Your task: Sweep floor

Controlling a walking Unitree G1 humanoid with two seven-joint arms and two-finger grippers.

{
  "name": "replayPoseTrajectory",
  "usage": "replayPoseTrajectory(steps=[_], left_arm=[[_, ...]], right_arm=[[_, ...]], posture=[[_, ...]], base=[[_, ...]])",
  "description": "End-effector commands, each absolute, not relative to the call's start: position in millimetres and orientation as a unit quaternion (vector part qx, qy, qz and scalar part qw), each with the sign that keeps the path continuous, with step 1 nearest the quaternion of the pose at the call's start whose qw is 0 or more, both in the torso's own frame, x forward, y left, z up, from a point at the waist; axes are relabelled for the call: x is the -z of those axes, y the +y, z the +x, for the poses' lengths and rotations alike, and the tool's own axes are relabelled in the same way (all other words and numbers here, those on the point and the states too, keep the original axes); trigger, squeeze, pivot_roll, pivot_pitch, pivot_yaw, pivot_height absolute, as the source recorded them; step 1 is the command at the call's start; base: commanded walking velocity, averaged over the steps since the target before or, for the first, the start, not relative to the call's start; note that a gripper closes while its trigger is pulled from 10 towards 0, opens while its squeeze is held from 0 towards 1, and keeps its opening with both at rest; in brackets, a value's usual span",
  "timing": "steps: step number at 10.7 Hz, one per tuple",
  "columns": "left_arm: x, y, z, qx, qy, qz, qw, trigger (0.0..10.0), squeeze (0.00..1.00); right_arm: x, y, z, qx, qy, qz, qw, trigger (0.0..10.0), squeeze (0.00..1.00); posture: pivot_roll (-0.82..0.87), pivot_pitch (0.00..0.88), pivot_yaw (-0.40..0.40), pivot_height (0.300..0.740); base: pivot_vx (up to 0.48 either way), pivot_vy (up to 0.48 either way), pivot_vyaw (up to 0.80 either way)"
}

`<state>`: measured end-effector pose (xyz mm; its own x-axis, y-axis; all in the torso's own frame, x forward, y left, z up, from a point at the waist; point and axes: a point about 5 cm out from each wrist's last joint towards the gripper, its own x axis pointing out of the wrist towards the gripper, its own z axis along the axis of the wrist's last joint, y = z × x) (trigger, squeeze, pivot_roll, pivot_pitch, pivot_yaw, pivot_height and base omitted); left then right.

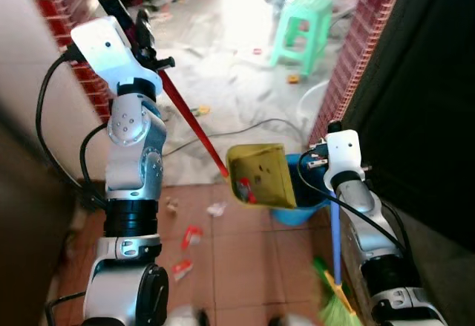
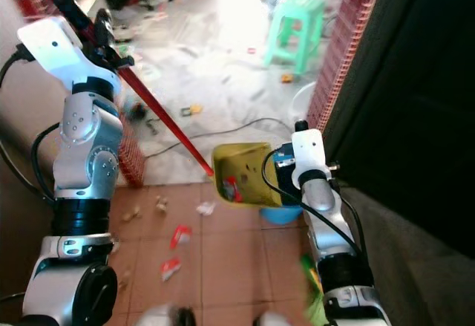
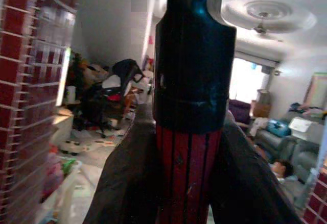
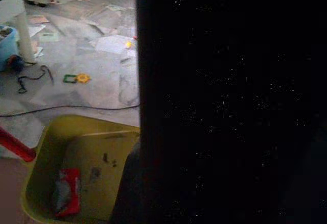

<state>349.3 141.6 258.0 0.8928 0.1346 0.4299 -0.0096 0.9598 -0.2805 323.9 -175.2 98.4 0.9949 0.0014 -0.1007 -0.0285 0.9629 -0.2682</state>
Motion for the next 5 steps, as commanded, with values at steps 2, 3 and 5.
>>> replayPoseTrajectory(steps=[2,3,5], left_arm=[[-278.2,139.3,346.1,-0.028,-0.269,-0.141,0.952,10.0,0.0],[-277.5,138.7,346.1,-0.027,-0.267,-0.142,0.953,10.0,0.0],[-276.7,138.5,346.3,-0.027,-0.265,-0.141,0.953,10.0,0.0]], right_arm=[[-98.2,-174.9,324.3,-0.007,0.053,-0.138,0.989,10.0,0.0],[-97.7,-174.6,324.4,-0.009,0.053,-0.139,0.989,10.0,0.0],[-97.5,-174.0,324.8,-0.01,0.054,-0.14,0.989,10.0,0.0]], posture=[[-0.08,0.037,0.045,0.74],[-0.08,0.037,0.045,0.74],[-0.08,0.036,0.044,0.74]], base=[[0.448,0.0,-0.23],[0.458,0.0,0.0],[0.446,0.0,0.0]])
